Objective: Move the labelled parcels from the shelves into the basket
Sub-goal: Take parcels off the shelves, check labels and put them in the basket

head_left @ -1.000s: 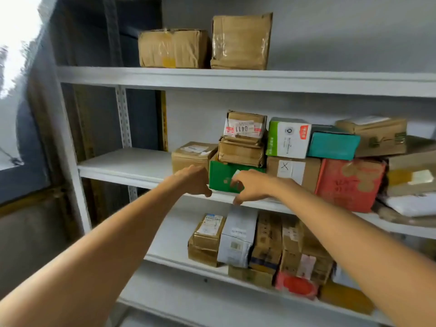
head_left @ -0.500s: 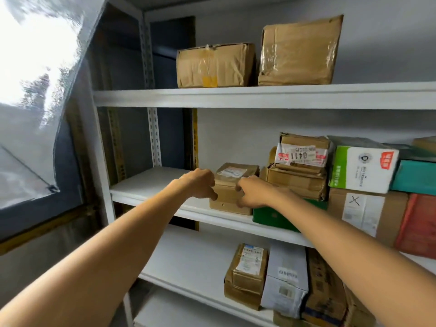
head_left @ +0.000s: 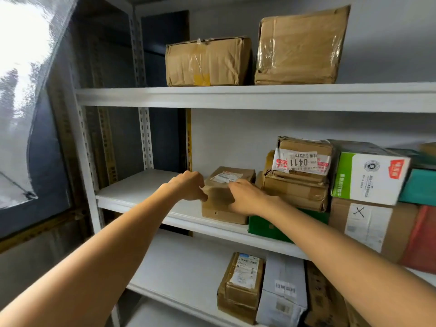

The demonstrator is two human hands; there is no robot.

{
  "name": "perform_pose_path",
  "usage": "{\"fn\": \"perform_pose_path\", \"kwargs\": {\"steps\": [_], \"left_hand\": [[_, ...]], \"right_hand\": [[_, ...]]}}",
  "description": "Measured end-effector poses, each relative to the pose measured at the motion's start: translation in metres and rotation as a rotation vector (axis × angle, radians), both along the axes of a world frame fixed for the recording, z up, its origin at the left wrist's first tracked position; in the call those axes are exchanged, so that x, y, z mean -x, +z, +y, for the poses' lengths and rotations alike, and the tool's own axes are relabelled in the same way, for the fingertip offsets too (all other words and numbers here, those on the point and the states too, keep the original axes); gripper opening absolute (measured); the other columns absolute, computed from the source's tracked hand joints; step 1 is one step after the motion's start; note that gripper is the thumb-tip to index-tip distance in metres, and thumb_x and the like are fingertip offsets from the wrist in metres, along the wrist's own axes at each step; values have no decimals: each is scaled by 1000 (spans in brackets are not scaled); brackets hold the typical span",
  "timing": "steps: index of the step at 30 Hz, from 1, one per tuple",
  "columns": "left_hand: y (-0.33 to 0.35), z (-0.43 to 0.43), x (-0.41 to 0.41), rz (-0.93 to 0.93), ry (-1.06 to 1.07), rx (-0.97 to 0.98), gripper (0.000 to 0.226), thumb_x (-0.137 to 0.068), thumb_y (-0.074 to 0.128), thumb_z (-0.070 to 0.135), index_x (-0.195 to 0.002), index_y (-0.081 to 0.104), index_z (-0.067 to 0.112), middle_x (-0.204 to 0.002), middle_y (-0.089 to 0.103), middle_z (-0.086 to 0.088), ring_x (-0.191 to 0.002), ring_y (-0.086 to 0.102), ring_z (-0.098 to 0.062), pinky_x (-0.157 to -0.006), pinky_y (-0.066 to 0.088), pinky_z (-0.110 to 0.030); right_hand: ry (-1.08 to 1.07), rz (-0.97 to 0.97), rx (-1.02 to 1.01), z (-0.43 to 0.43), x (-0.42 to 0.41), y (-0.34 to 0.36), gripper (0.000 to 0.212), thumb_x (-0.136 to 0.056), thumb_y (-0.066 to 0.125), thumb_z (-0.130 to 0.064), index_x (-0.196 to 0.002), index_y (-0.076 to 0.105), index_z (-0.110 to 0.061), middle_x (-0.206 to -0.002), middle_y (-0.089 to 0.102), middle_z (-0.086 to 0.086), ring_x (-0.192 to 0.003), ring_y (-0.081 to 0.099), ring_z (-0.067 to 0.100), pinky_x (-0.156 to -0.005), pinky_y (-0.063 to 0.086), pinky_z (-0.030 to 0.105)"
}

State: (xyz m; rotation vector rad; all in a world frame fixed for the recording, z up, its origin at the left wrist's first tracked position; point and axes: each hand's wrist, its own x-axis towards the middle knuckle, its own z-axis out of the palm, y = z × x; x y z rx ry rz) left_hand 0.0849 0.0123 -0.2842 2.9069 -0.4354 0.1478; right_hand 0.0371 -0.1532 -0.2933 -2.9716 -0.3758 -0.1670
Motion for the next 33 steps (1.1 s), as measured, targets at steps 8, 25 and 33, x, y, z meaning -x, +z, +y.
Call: {"fn": "perform_pose_path", "kwargs": {"steps": [8,25,33], "left_hand": [[-4,8,-48,-7,-6,52,40,-88,66,34,-118,61,8,-111,64,-11,-95,63,-26,-85,55,-35],[-40,25,-87,262,116,841,25,-78,76,20,-96,64,8,-95,66,-12,-78,62,-24,-70,57,-34],[-5,58,-38,496,-21,558,46,-90,64,33,-128,47,13,-122,56,-14,-109,57,-31,-92,51,-41]], "right_hand": [[-144,44,-43,3,-11,-3,33,-92,57,-11,-124,52,-6,-122,53,10,-91,57,18,-61,43,22],[-309,-137,-425,32,-26,-29,57,-84,64,-10,-137,43,-15,-137,45,11,-120,50,25,-85,47,25],[-329,-95,-413,35,-36,-26,43,-97,55,-35,-127,49,-6,-116,59,7,-91,58,16,-58,46,18]]}}
